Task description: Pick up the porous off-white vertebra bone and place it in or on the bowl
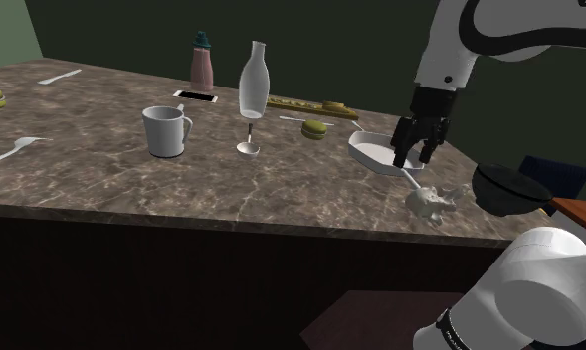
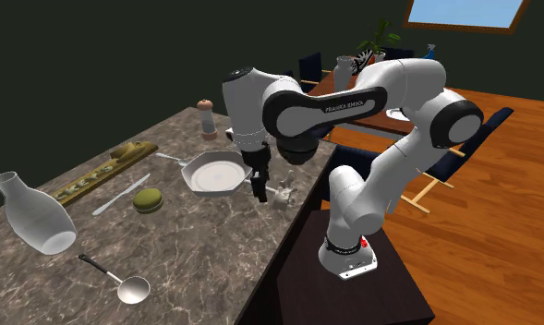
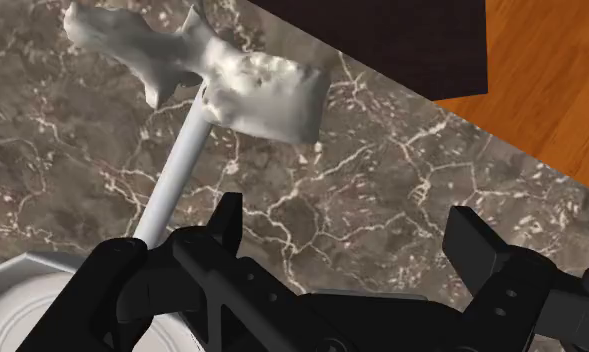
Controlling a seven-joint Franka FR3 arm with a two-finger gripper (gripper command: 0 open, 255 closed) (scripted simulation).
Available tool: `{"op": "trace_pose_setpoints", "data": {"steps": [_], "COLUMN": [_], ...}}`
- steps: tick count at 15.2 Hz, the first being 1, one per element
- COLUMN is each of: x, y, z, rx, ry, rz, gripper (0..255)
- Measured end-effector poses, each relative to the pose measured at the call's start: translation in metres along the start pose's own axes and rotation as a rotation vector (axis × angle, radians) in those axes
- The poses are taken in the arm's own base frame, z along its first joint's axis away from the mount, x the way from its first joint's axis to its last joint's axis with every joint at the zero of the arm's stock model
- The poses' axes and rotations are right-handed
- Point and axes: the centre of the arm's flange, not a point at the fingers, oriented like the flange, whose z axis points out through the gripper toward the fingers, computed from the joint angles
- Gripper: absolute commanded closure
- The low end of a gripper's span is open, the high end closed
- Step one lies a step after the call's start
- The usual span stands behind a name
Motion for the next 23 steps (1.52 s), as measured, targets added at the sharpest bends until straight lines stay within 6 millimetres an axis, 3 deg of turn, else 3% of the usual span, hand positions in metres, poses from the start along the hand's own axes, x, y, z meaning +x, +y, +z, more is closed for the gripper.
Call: {"op": "trace_pose_setpoints", "data": {"steps": [3,7,10,17,23], "x": [-0.018,-0.060,-0.074,-0.074,-0.073], "y": [0.007,0.039,0.067,0.076,0.075], "z": [0.006,0.020,0.030,0.067,0.070], "rx": [-0.015,-0.062,-0.095,-0.104,-0.104], "ry": [0.017,0.075,0.113,0.119,0.119], "rz": [-0.122,-0.531,-0.812,-0.879,-0.879], "gripper": [0,0,0,0,0]}}
